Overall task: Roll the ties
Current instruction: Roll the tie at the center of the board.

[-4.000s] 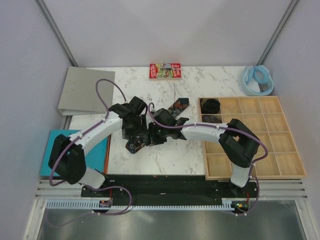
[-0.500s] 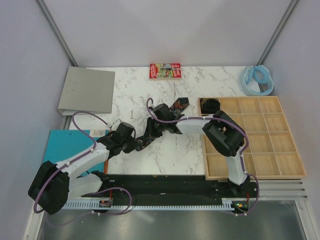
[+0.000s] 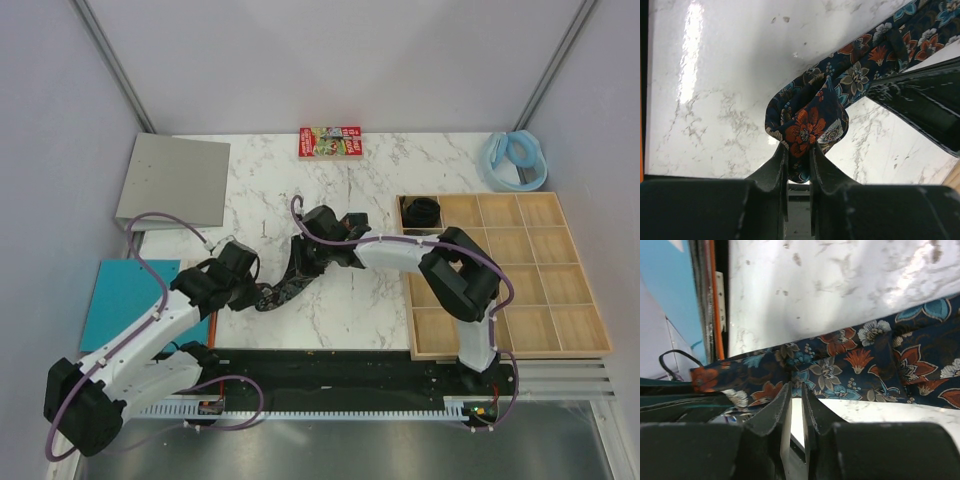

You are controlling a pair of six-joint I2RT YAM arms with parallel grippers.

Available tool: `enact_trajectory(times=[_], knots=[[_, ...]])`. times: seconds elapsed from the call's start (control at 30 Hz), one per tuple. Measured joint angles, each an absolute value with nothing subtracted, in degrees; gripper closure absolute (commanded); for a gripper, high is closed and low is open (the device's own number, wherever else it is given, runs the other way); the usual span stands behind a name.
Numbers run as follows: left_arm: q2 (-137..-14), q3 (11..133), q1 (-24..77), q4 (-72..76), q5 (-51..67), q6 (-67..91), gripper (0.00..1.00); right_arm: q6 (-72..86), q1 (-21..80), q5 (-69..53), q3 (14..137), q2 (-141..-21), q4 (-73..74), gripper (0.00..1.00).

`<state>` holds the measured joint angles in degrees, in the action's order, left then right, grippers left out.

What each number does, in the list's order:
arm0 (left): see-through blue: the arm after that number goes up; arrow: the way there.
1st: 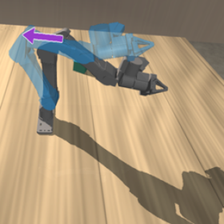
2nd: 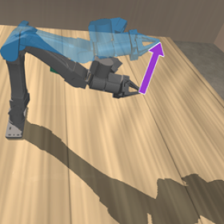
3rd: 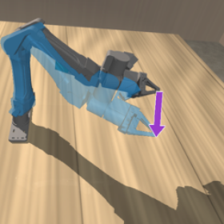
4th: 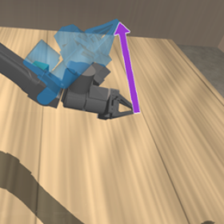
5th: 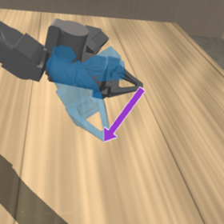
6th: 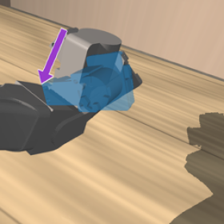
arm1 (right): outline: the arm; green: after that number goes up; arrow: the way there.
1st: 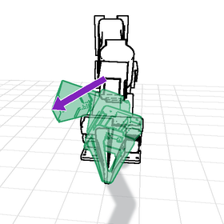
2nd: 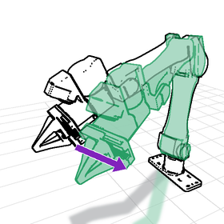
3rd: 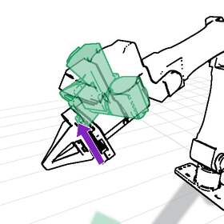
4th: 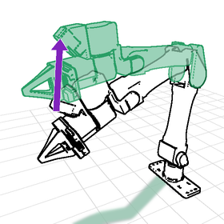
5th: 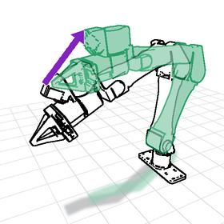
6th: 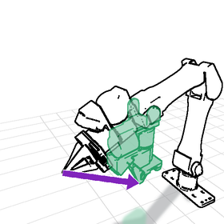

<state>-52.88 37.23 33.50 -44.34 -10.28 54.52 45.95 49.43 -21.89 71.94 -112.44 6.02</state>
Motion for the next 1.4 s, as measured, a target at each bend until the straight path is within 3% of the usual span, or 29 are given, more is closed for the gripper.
enact_trajectory(times=[0.67, 1.4], knots=[[-57.9, 41.9, 33.5, -53.7, -9.9, 52.6, 0.93, 49.5, 58.5, -18.9, 73.3, -112.7, 4.8, 0.81], [-70.1, 48.8, 33.8, -56.2, -8.9, 47.6, 0.97, 51.5, 60.2, -17.5, 73.2, -115.4, 2.5, 0.82]])
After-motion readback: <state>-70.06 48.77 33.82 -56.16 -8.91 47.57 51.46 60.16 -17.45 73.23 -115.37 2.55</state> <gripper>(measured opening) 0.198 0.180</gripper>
